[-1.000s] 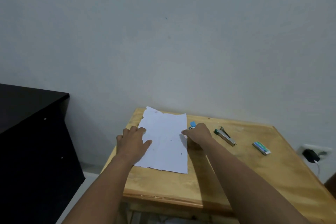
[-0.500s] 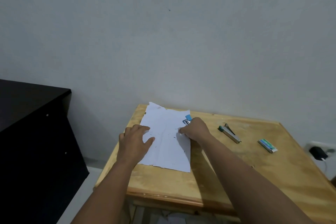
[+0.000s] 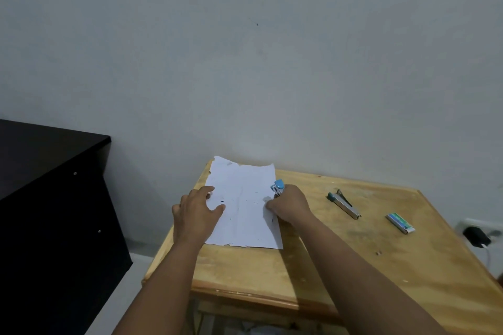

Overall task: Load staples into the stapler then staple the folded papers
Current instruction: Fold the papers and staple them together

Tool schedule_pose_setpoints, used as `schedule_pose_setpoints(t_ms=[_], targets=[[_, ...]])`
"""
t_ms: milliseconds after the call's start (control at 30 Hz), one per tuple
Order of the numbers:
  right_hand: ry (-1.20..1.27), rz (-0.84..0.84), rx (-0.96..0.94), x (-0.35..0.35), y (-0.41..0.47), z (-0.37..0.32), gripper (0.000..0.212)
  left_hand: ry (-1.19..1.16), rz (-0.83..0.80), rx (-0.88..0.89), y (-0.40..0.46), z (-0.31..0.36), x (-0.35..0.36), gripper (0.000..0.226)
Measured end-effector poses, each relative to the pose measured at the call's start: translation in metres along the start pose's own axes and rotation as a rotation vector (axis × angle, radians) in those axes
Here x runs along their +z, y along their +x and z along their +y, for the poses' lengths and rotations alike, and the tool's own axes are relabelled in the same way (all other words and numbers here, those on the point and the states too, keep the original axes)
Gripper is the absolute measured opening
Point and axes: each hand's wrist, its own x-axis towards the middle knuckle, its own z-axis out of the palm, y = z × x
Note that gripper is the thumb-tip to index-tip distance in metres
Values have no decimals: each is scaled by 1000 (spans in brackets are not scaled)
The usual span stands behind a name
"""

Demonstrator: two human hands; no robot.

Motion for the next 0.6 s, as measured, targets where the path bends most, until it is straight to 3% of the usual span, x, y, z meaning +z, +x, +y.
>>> schedule_pose_setpoints(t_ms=[100,267,500,600], targets=[[200,34,17,0,-2,1,26,-3,-7,7,0,0,0,48],[684,-38,213,-13,-1,2,32,11,-35,31,0,1,1,46],[687,50,148,-16,5,5,25,-107,-47,34,0,-1,-2,62],[727,40,75,-18,3,11,33,-213,-14,-14,1,-5,-2,65]])
